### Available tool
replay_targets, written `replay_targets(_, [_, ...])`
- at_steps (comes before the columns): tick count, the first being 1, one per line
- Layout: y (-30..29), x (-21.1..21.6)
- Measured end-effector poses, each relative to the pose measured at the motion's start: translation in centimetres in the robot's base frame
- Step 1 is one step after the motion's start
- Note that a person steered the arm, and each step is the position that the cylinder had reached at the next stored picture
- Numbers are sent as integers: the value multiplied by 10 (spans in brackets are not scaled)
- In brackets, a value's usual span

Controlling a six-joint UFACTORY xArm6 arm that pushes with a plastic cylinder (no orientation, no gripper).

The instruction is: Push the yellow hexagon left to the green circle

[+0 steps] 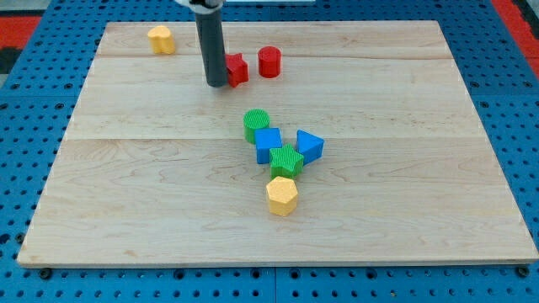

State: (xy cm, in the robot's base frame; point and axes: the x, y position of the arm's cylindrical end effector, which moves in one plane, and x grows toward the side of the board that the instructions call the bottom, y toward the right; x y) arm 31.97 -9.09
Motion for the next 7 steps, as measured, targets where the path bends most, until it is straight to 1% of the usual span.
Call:
replay_targets(1, [-12, 17])
replay_targets(2, [-41, 103])
replay_targets(3, [35, 153])
replay_targets(4, [38, 204])
replay_targets(5, [20, 261])
replay_targets(6, [104, 270])
replay_targets(7, [139, 248])
